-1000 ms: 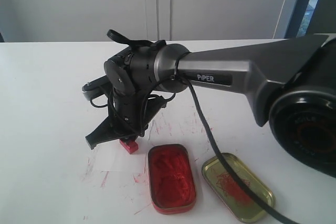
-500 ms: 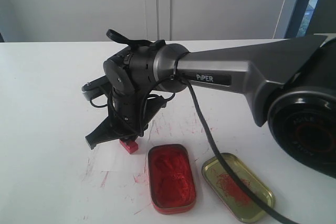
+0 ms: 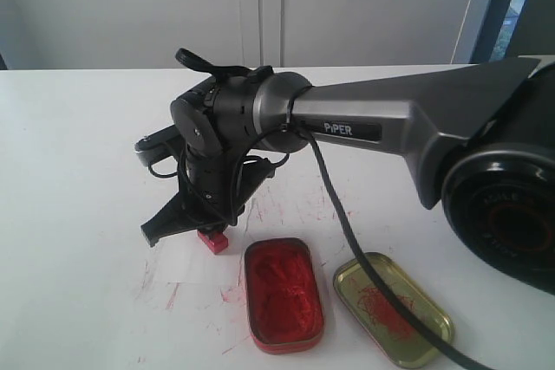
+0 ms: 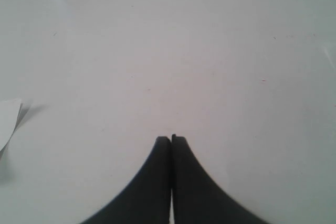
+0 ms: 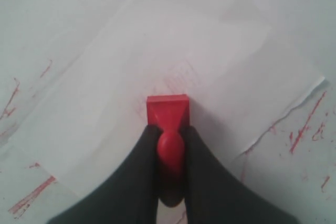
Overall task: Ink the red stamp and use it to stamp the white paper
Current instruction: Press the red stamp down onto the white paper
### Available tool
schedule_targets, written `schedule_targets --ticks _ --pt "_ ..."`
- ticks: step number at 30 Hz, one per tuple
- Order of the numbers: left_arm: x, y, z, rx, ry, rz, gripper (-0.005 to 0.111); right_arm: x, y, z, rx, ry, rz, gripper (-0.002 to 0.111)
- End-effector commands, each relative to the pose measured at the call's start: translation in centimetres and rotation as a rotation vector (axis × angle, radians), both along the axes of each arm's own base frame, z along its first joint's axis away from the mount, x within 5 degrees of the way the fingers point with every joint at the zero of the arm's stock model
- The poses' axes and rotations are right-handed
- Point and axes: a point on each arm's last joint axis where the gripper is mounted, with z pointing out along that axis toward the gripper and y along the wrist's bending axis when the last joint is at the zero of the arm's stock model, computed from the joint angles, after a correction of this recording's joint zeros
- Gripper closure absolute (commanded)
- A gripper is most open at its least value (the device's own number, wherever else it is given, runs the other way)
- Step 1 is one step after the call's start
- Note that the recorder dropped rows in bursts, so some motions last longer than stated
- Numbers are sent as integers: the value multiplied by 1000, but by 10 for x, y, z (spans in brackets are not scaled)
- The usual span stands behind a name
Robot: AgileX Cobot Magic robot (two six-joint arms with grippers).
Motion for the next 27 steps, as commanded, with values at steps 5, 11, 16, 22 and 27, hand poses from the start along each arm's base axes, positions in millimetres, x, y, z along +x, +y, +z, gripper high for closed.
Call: schedule_targets --ticks 5,11,16,22,27 --pt "0 0 1 -10 2 2 107 -4 -5 -35 -85 66 11 108" --pt "0 0 1 -10 2 2 107 -2 -3 -35 -61 49 11 108" --pt "0 0 1 -10 2 2 107 -7 -10 -36 -132 105 7 108" --pt "0 0 1 -10 2 2 107 -3 -4 -35 -66 58 9 108" --pt "0 0 1 -10 2 2 107 -3 -4 -35 -73 59 10 108"
